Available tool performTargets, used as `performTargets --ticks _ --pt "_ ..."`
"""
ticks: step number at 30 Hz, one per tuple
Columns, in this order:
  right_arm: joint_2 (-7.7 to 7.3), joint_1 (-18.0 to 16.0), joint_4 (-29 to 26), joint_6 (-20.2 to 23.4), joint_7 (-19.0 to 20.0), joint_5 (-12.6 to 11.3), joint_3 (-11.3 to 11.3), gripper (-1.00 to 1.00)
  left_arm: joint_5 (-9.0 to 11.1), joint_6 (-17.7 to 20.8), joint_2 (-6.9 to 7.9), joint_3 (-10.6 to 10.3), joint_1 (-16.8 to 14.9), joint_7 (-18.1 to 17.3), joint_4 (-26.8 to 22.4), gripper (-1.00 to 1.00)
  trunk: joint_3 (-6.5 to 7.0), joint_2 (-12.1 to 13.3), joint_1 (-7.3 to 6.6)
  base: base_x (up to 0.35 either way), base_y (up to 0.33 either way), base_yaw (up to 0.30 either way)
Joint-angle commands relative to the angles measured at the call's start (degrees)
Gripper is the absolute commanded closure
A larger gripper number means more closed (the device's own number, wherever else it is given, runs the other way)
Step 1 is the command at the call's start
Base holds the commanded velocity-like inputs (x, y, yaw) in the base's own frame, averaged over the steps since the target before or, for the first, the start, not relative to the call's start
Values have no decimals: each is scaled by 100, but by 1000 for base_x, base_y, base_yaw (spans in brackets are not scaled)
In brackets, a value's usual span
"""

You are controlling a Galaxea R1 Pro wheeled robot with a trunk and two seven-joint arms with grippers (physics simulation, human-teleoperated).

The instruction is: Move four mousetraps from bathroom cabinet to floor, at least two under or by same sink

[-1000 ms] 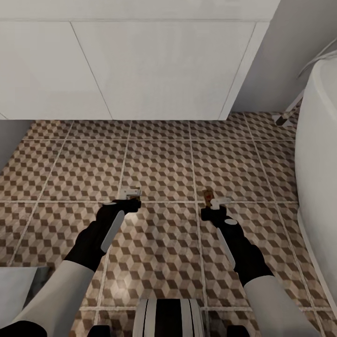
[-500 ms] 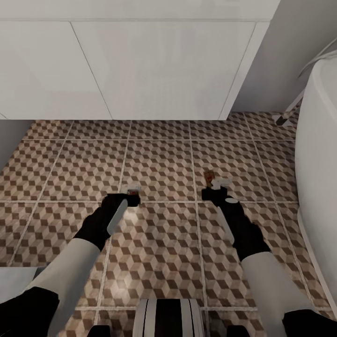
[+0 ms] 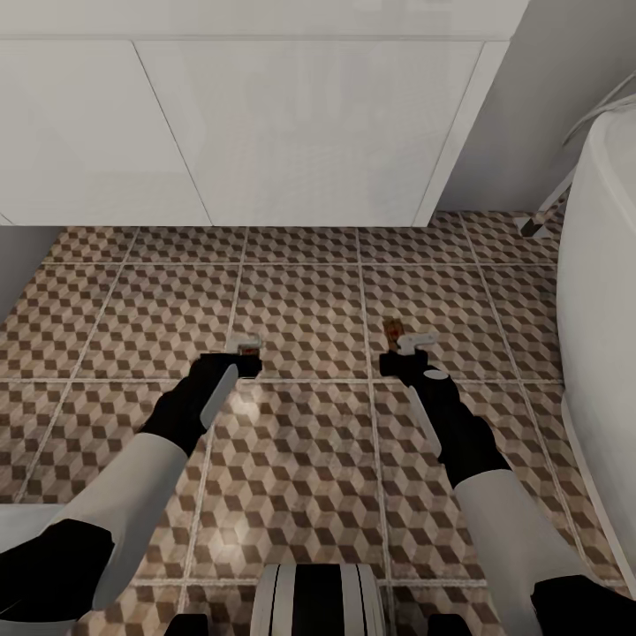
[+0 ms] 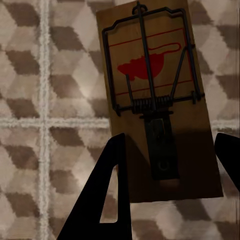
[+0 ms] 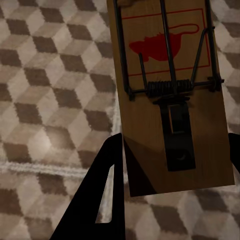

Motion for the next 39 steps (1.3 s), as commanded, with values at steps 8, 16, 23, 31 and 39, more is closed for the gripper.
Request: performTargets --ticks 8,16,23,31,39 --pt "0 -2 -18 34 -55 2 12 100 78 45 84 -26 -1 60 -655 100 -4 -1 -1 0 0 0" --pt "-4 -2 -18 40 -56 4 7 100 77 48 84 -28 -3 61 -702 100 -4 -1 -1 0 0 0" --pt "0 -2 -18 46 -61 4 8 100 76 51 86 -32 -3 61 -705 100 -114 -8 12 0 0 0" --pt "0 -2 -19 49 -68 5 6 100 78 52 84 -35 -3 61 -802 100 -292 -19 33 0 0 0" --pt "0 -2 -18 49 -68 5 8 100 77 52 82 -36 -1 61 -857 100 -469 -29 53 0 0 0"
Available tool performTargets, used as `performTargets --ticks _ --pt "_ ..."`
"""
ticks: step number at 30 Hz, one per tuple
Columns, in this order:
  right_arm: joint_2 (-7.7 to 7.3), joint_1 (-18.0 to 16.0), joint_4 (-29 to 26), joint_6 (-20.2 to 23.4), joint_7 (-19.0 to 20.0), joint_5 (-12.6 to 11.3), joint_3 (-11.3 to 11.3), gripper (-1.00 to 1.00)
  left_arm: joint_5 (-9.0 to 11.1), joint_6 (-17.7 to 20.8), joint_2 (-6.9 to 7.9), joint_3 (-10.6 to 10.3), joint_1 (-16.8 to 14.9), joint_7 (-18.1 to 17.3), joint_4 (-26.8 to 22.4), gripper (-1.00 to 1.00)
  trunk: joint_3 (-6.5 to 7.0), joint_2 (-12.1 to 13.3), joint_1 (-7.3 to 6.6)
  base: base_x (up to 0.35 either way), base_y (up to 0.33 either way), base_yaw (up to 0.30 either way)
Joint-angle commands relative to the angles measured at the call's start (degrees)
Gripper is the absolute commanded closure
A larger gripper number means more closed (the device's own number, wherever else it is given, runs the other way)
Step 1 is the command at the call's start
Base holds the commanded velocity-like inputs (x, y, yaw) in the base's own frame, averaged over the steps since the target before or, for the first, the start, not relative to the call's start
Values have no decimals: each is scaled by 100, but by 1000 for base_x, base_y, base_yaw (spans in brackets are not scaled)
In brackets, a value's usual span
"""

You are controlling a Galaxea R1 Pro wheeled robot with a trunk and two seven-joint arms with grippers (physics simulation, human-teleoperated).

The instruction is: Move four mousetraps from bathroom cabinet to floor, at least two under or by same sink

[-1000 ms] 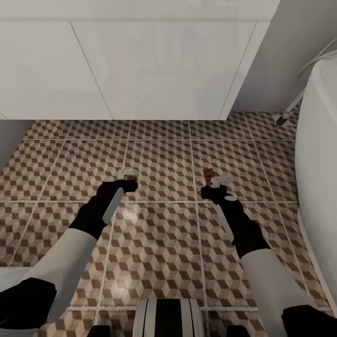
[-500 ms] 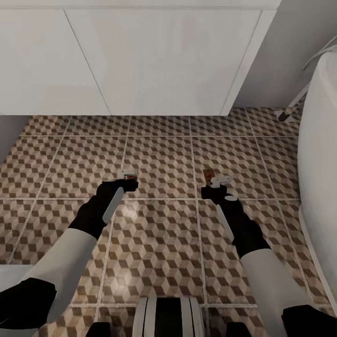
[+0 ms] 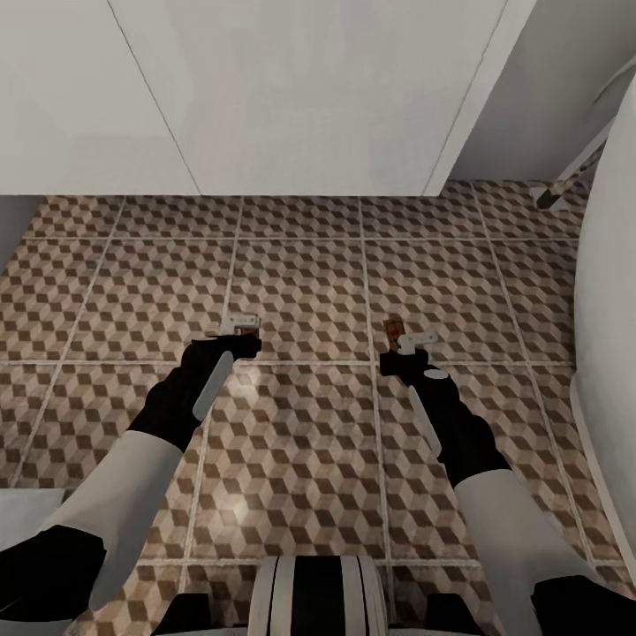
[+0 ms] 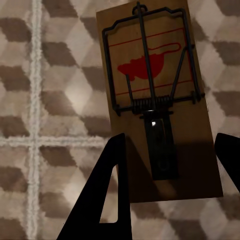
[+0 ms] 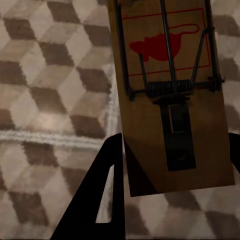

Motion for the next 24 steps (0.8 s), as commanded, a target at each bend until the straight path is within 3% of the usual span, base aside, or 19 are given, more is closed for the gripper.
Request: performTargets --ticks 1,24 --pt "-1 -2 -8 33 -26 -3 10 100 60 16 2 -10 -3 50 -9 100 -26 -3 1 0 0 0" --pt "-1 -2 -27 24 -26 -3 13 100 57 16 3 -14 -5 50 -22 100 -491 -31 55 0 0 0"
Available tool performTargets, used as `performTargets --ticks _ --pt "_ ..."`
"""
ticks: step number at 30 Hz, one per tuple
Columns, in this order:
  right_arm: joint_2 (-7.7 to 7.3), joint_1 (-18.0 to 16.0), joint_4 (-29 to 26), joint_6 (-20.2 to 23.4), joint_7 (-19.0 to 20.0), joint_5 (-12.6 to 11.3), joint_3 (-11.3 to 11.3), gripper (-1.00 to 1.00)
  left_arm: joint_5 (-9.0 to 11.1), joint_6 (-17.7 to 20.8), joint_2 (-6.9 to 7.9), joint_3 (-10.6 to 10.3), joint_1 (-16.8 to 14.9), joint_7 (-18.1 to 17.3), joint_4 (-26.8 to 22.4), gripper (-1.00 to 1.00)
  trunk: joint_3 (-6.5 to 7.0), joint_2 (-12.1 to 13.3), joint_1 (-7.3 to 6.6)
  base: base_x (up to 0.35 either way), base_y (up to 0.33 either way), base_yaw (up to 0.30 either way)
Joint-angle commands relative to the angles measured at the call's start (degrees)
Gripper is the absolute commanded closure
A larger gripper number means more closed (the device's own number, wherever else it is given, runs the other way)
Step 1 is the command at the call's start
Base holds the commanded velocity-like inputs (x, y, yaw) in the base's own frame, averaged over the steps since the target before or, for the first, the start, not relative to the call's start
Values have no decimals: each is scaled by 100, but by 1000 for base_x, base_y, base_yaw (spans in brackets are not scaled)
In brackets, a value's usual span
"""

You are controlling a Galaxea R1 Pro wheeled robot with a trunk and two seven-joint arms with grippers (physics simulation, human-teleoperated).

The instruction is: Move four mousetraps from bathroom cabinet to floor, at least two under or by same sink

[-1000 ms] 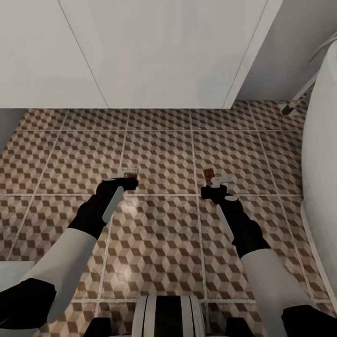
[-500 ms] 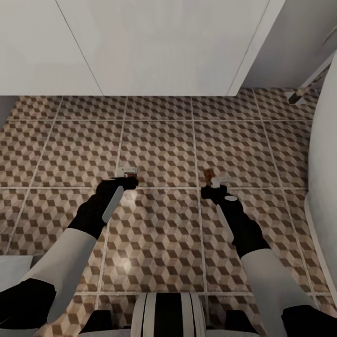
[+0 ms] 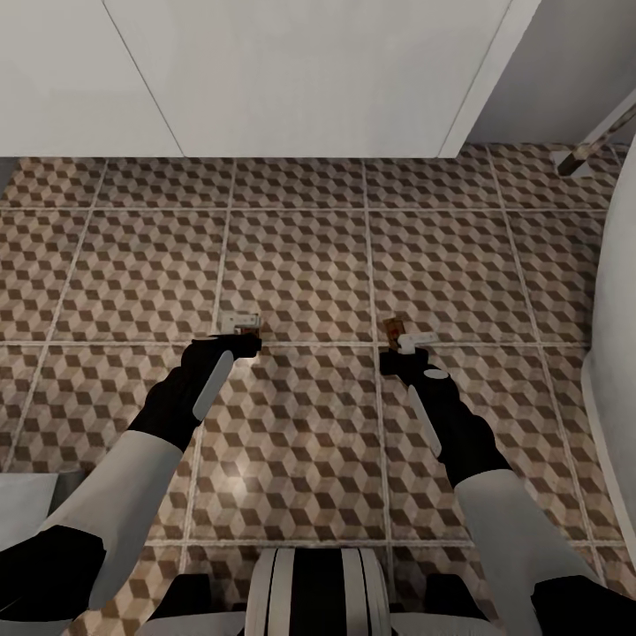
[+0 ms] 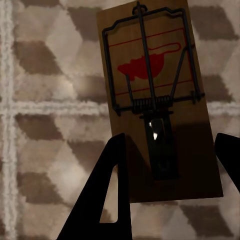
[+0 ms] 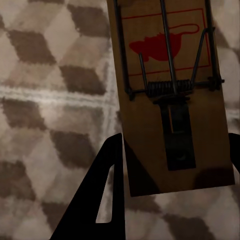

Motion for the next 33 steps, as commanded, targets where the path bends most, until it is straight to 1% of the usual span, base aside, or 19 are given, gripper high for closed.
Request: performTargets --ticks 1,5,13,15,19,20,22,26,27,31,33 --pt "-1 -2 -9 33 -25 -3 9 100 61 16 2 -12 -2 50 -6 100 -3 -1 -1 0 0 0" --pt "-1 -2 -21 33 -25 -3 9 100 62 16 5 -14 2 50 -36 100 -3 -1 -1 0 0 0" --pt "-15 -2 -24 21 -18 14 9 100 65 28 9 -23 -2 50 -256 100 -25 -1 -1 0 0 0" --pt "-17 -2 -26 17 -8 160 9 100 65 37 9 -24 -1 50 -267 100 -33 -1 -1 0 0 0" --pt "10 -2 -87 17 -2 671 1 100 64 39 -1 -4 -2 53 -174 100 -38 -1 -1 0 0 0" --pt "15 -2 -91 18 -3 715 -3 100 64 38 -6 1 -2 54 -137 100 -38 -1 -1 0 0 0" --pt "26 -2 -100 28 -10 823 -18 100 65 32 -23 17 -2 56 105 100 -38 -1 -1 0 0 0" --pt "33 -40 -106 56 -16 892 -33 100 43 7 -33 26 -3 65 683 100 -39 -1 -1 0 0 0" --pt "33 -66 -105 60 -16 892 -34 100 42 6 -33 27 -3 66 707 100 -39 -1 -1 0 0 0" --pt "34 -376 -78 99 3 879 -35 100 32 0 -34 35 -45 73 773 100 -39 -1 -1 0 0 0" --pt "34 -447 -75 118 10 873 -35 100 31 -1 -34 36 -90 75 779 100 -39 -1 -1 0 0 0"
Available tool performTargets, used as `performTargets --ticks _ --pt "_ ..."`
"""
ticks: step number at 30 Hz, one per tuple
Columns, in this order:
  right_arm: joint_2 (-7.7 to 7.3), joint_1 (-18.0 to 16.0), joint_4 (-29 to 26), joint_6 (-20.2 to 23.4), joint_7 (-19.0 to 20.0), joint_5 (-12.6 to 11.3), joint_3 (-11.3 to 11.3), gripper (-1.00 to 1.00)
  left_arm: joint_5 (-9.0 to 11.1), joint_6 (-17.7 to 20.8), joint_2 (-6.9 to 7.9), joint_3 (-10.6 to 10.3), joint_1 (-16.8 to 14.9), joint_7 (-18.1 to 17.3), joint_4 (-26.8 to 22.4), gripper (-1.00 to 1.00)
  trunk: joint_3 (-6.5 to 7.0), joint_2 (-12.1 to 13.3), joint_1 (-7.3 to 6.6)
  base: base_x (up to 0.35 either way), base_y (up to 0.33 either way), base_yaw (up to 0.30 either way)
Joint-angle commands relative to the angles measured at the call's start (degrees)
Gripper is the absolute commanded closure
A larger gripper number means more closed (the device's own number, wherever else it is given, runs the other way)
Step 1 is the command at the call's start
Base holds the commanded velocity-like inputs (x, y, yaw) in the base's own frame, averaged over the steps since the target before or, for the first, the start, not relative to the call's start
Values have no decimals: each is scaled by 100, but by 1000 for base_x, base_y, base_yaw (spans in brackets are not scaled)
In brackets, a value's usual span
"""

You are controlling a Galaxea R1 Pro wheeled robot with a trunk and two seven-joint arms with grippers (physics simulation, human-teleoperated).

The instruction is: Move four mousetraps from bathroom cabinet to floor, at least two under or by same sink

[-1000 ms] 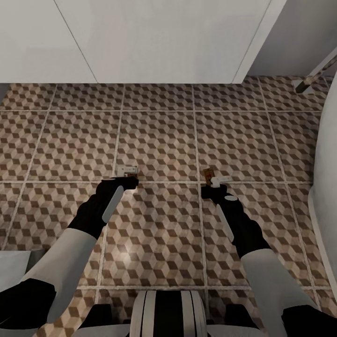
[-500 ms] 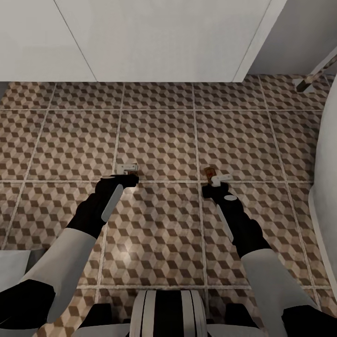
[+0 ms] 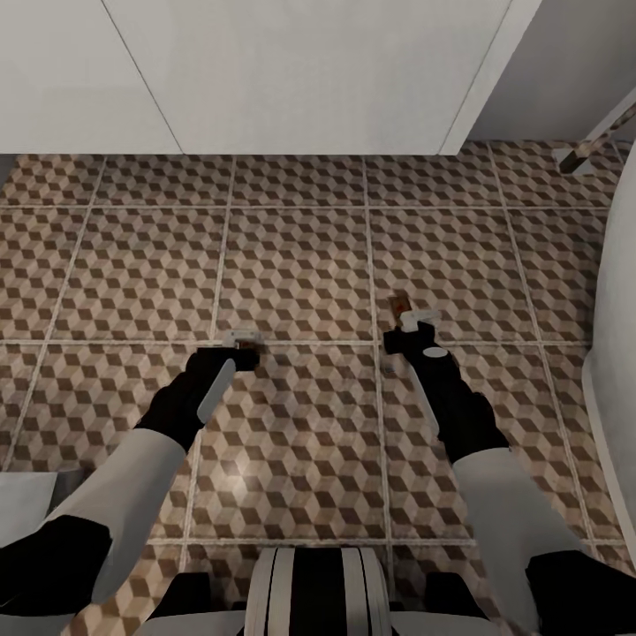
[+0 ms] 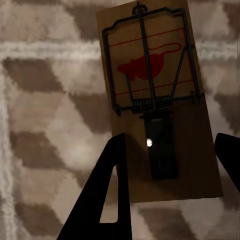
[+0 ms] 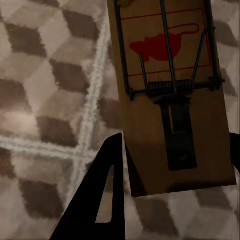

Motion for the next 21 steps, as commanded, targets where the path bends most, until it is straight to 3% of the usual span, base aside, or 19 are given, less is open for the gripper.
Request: performTargets --ticks 1,9,21 --pt "-1 -45 -4 74 -14 33 9 100 61 16 3 -13 -38 49 -4 100 -3 -1 -1 0 0 0" --pt "7 -261 -27 270 4 -1 2 100 60 40 3 -13 -488 52 -16 100 -3 -1 -1 0 0 0" --pt "8 -639 -47 411 -2 -3 2 100 62 51 -2 -12 -881 59 -17 100 -3 -1 -1 0 0 0"
